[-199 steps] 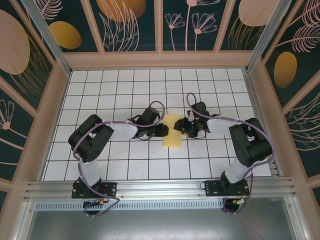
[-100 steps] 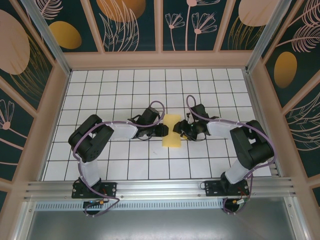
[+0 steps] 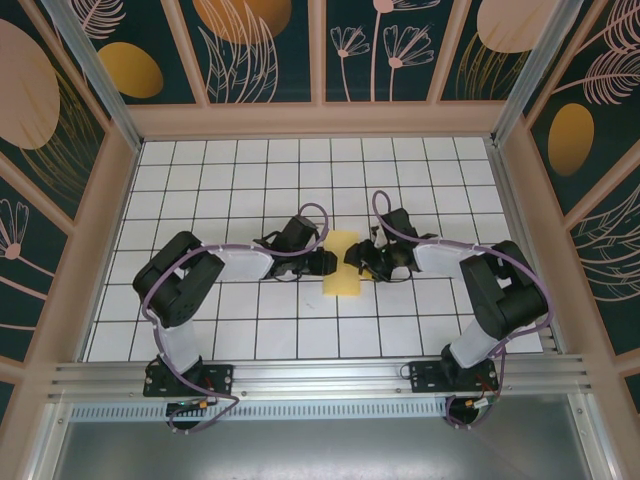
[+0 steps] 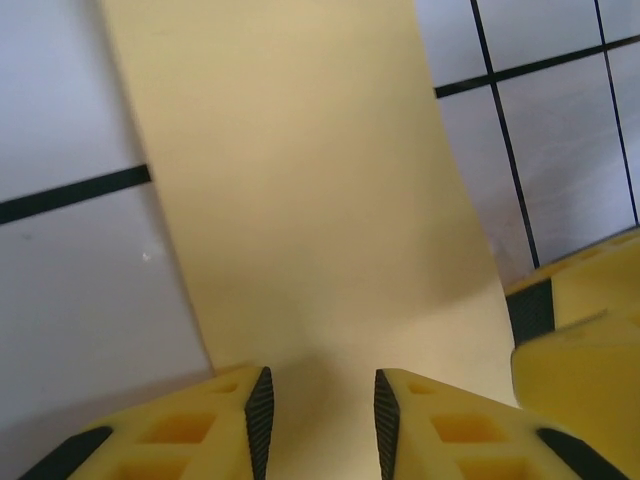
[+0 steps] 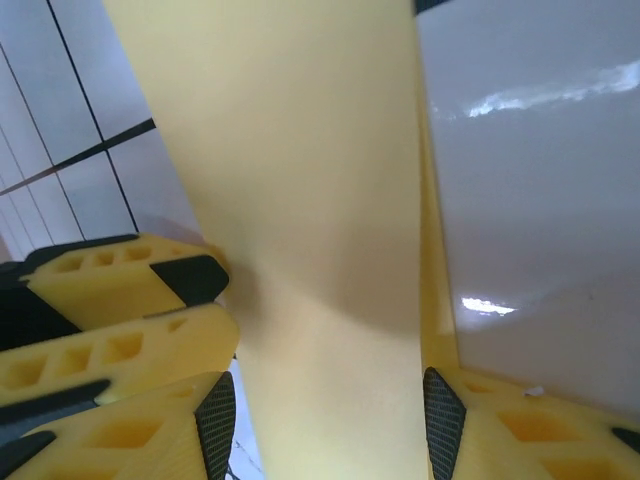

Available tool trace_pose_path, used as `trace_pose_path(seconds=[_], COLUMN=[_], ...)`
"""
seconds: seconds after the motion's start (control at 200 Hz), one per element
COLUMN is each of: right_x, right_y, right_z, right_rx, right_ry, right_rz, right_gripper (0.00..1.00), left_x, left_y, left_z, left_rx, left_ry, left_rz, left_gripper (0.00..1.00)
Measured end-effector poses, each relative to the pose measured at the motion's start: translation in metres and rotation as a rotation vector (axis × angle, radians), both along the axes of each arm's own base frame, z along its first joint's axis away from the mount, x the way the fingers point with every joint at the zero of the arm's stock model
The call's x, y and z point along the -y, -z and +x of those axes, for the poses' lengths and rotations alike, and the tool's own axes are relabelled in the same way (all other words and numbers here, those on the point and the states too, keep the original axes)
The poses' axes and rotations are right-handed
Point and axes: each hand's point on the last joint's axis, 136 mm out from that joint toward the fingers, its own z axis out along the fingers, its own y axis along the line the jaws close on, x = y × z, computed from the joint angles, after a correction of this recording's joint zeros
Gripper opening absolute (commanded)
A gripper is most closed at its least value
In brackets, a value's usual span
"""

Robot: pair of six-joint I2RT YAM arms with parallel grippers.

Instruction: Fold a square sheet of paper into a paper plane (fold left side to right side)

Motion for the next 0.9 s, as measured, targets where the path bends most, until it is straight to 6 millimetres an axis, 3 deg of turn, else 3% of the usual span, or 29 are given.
trace_pose_path(seconds=[0.15,0.44,0.666,0.901], right_x=[0.002,-0.008,-0.013,-0.016], right_y=[-0.006,-0.022,-0.031,-0.036], right_z=[0.008,0.016,0.019,0.021], right_rx=[0.016,0.033,0.044,0.042], right_ry=[0.015,0.000,-0.009,-0.005], right_rz=[0.034,0.096,0.129,0.140], right_gripper=[0.55,0.55,0.55,0.55], left_x=[-0.003,-0.013,-0.005,0.013], left_y=[-0.019,-0.069,-0.083,-0.079], left_z=[-0.001,-0.014,-0.043,-0.063], left_rx=[0.039,0.187,0.299,0.367], left_ry=[0.001,0.036,0.138,0.197], left_rz=[-0.009,-0.081,-0.062,0.013], left_gripper=[0.52,0.56,0.58,0.62])
